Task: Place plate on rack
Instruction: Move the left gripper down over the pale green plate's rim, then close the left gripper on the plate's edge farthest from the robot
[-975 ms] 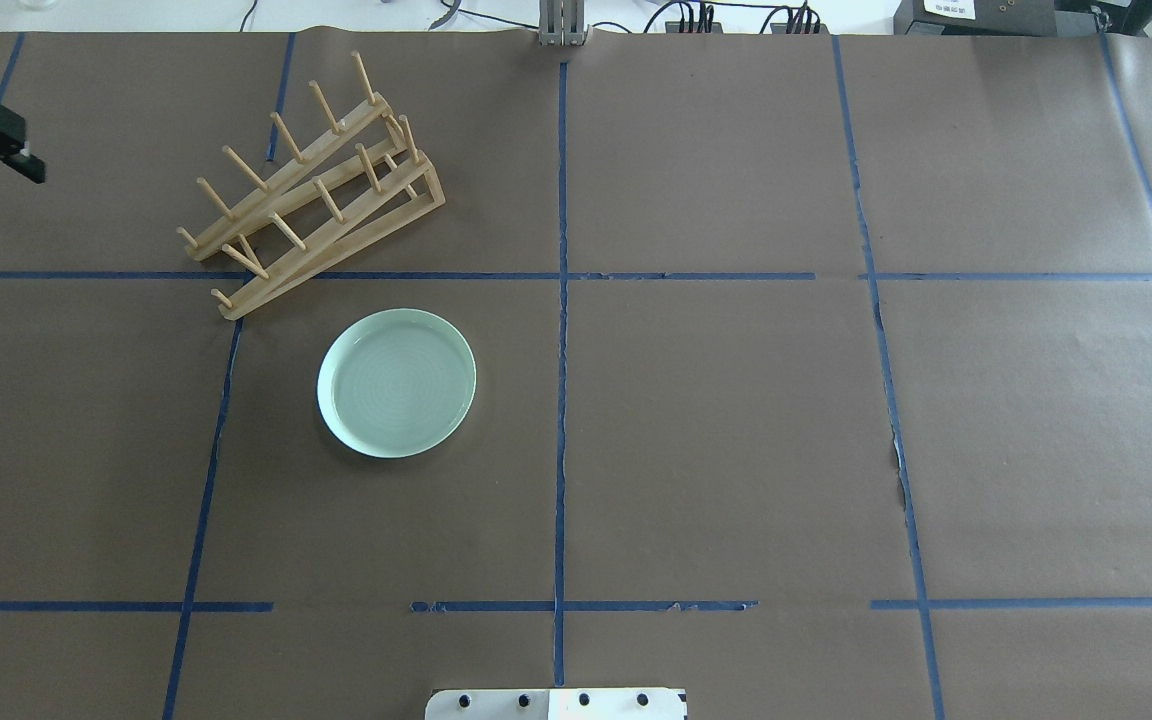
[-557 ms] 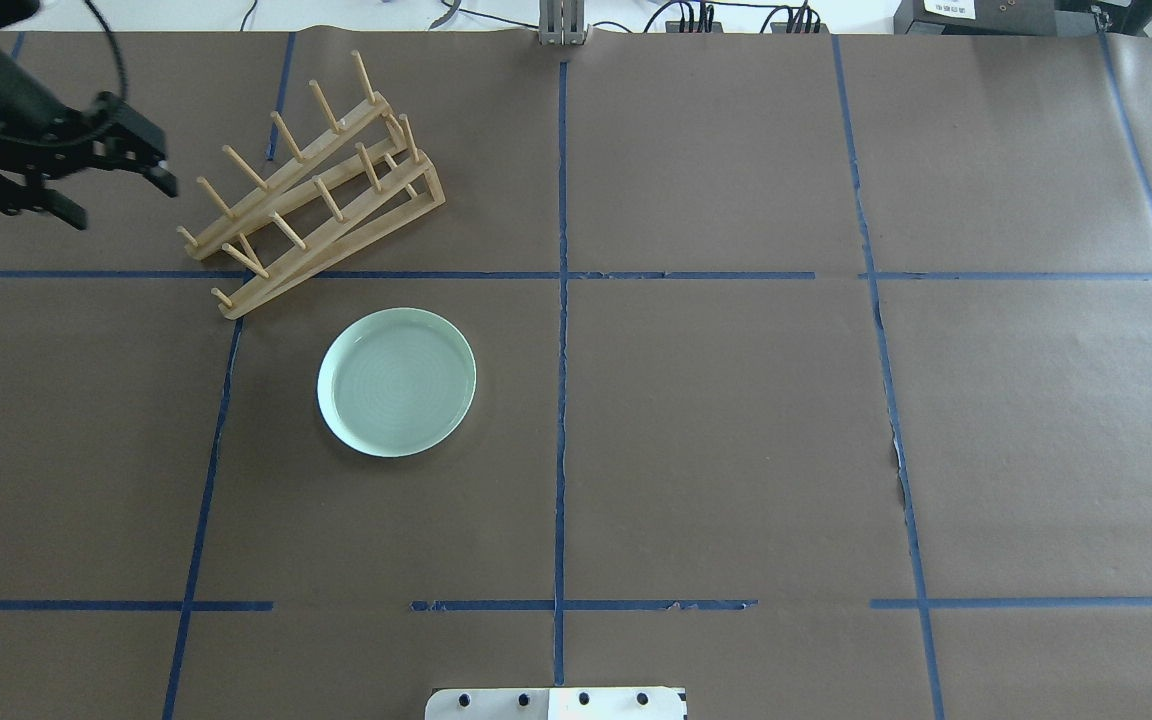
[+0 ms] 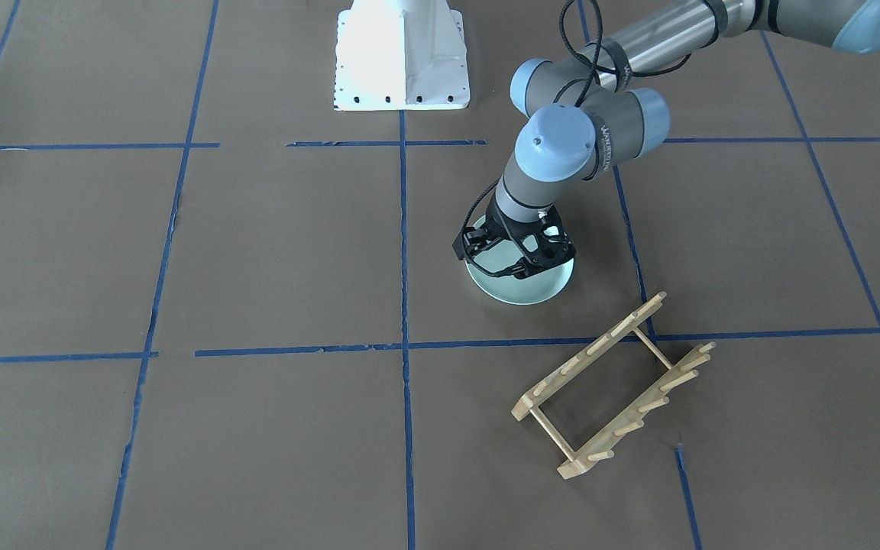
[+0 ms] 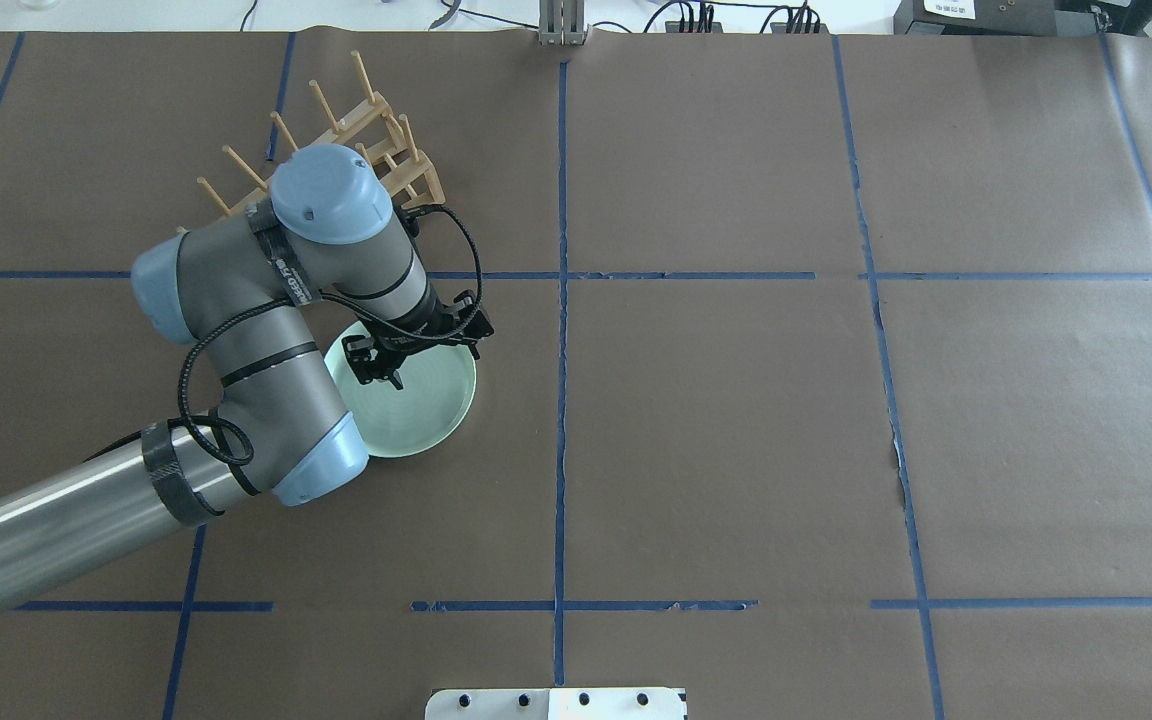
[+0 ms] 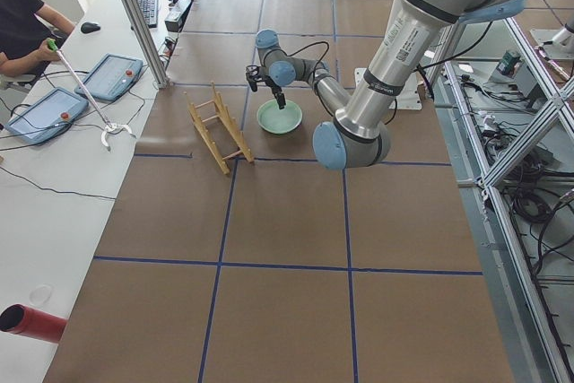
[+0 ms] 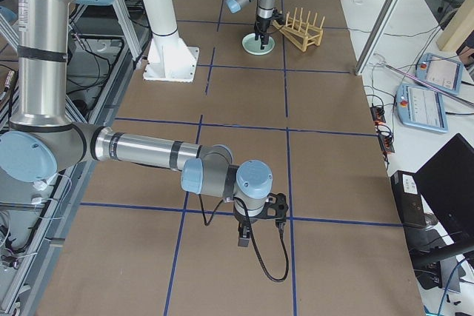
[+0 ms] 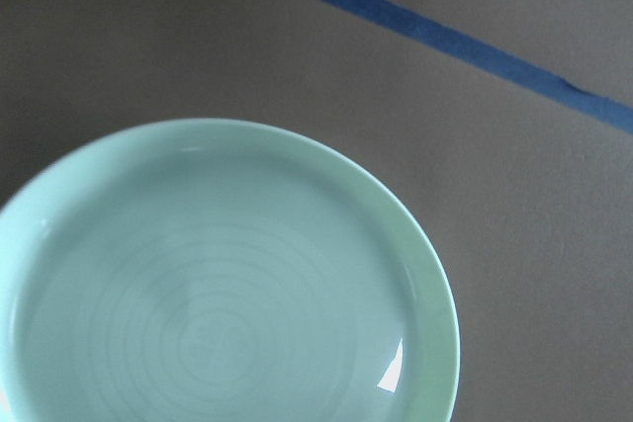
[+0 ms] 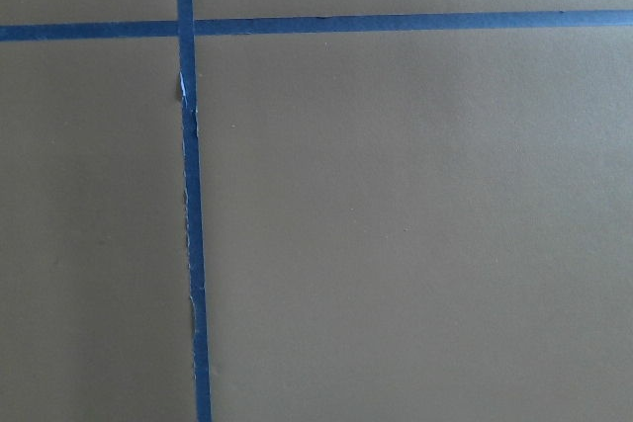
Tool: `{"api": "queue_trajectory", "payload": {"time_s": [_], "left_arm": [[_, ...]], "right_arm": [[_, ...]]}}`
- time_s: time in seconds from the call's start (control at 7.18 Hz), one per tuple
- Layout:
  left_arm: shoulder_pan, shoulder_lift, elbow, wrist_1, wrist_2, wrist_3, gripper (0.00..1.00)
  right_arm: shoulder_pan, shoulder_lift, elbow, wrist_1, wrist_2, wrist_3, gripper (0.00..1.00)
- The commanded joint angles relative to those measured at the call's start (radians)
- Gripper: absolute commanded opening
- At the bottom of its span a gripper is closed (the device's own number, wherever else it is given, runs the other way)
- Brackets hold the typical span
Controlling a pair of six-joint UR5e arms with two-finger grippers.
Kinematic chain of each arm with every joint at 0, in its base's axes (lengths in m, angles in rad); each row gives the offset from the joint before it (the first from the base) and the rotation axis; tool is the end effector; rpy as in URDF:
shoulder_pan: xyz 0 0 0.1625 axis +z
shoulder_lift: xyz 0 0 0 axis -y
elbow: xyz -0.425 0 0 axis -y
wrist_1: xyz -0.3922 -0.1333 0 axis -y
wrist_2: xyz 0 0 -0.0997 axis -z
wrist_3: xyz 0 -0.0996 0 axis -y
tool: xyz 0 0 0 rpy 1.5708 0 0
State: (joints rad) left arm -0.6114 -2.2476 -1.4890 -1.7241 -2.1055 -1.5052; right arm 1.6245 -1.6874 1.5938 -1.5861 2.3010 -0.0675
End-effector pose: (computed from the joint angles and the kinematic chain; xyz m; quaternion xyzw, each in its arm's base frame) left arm 0.5441 -0.4822 0.2690 -0.1149 0.4142 -0.1490 0.8905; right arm 0.0900 -0.4279 0.7059 -0.0292 -0.3589 0.0130 0.9328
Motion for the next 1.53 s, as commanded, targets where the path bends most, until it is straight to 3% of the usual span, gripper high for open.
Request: {"api": "queue_trajectory", "payload": {"time_s": [0.0, 0.28, 0.42, 0.56, 0.7, 0.84, 1.25, 1.39], "left_arm": [[0.027, -0.076, 0.105, 0.0, 0.034, 0.006, 1.0], [0.027, -0.099, 0.118, 0.009, 0.096, 0.064, 0.94], [0.027, -0.098, 0.119, 0.012, 0.11, 0.075, 0.76], [0.027, -0.098, 0.121, 0.012, 0.111, 0.079, 0.39], [0.027, -0.096, 0.122, 0.011, 0.111, 0.083, 0.3], [0.025, -0.096, 0.121, 0.012, 0.11, 0.085, 0.0], [-0.002, -0.101, 0.11, 0.012, 0.096, 0.088, 0.0], [-0.057, -0.113, 0.054, 0.017, 0.09, 0.076, 0.0]], "right_arm": [[0.0, -0.002, 0.0, 0.0, 0.0, 0.0, 1.0], [0.0, 0.0, 0.0, 0.0, 0.0, 0.0, 1.0], [0.0, 0.0, 0.0, 0.0, 0.0, 0.0, 1.0], [0.0, 0.0, 0.0, 0.0, 0.0, 0.0, 1.0], [0.0, 0.0, 0.0, 0.0, 0.0, 0.0, 1.0], [0.0, 0.0, 0.0, 0.0, 0.0, 0.0, 1.0], [0.0, 0.0, 0.0, 0.0, 0.0, 0.0, 1.0], [0.0, 0.0, 0.0, 0.0, 0.0, 0.0, 1.0]]}}
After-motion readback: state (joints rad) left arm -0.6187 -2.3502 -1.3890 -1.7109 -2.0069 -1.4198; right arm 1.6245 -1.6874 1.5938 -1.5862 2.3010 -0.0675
